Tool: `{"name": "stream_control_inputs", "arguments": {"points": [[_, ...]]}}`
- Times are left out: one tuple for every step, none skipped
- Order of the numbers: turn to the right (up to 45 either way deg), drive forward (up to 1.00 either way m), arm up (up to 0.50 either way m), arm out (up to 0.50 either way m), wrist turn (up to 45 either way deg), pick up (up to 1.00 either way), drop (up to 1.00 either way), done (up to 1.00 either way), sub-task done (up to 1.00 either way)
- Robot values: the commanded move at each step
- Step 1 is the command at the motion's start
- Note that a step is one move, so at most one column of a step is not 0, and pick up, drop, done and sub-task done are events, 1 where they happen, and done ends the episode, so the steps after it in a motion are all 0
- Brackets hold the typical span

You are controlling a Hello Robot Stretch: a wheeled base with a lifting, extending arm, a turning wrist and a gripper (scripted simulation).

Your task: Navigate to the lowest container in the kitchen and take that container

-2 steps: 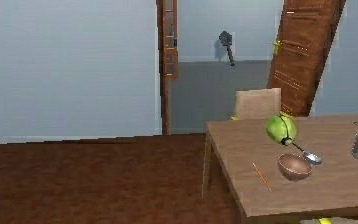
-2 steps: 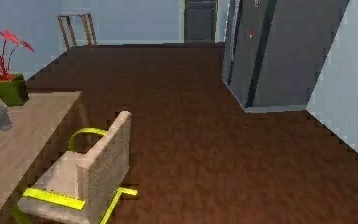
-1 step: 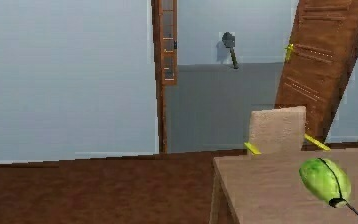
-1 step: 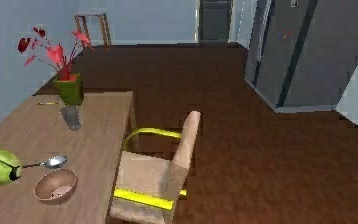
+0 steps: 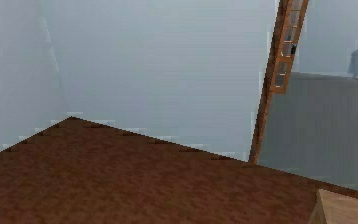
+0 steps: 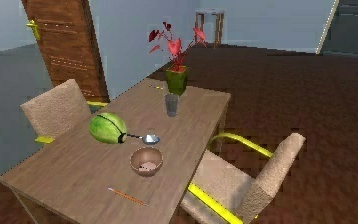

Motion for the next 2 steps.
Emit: {"name": "stream_control_inputs", "arguments": {"points": [[0.0, 0.0, 0.5, 0.0, 0.0, 0.0, 0.0, 0.0, 0.0], [0.0, 0.0, 0.38, 0.0, 0.0, 0.0, 0.0, 0.0, 0.0]]}}
